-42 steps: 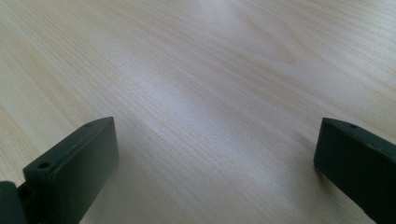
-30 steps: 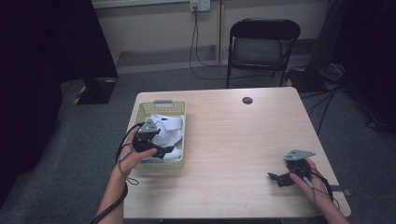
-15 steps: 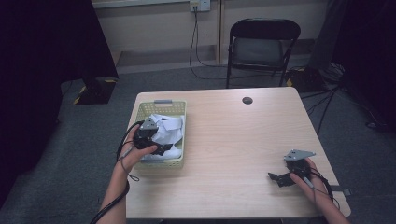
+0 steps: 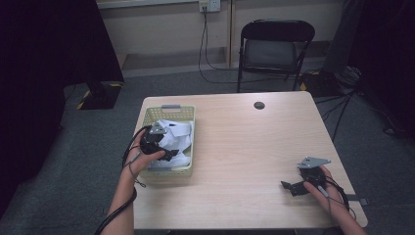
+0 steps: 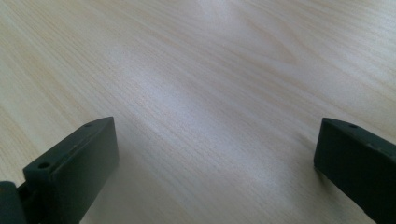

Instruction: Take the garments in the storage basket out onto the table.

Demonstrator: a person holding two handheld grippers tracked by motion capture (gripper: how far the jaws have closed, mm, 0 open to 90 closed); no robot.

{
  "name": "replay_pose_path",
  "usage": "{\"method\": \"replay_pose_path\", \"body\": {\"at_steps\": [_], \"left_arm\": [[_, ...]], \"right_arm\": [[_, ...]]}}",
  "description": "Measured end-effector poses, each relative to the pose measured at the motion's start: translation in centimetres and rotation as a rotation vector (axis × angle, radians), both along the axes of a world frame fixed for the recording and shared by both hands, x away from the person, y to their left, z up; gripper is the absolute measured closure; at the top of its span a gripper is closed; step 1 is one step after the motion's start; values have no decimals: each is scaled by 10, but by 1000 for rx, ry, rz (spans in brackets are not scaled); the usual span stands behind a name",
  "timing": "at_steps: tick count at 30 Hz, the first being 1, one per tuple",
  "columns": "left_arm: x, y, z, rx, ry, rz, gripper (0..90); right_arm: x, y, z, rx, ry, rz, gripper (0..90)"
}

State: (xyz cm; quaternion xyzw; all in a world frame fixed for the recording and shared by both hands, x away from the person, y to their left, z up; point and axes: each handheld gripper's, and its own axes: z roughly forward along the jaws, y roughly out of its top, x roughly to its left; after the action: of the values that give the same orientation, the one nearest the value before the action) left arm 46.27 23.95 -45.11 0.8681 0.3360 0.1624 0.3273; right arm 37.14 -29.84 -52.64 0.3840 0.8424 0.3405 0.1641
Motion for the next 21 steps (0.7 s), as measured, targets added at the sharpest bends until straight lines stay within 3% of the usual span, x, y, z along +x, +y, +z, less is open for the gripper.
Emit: {"method": "replay_pose_path", "body": {"at_steps": [7, 16, 21], "left_arm": [[5, -5, -4, 63, 46, 3, 24], [15, -13, -16, 225, 178, 23, 35], [19, -16, -21, 243, 247, 32, 62]], "right_arm": [[0, 0, 0, 0, 0, 0, 0], [0, 0, 0, 0, 0, 0, 0], [0, 0, 0, 0, 0, 0, 0]]}}
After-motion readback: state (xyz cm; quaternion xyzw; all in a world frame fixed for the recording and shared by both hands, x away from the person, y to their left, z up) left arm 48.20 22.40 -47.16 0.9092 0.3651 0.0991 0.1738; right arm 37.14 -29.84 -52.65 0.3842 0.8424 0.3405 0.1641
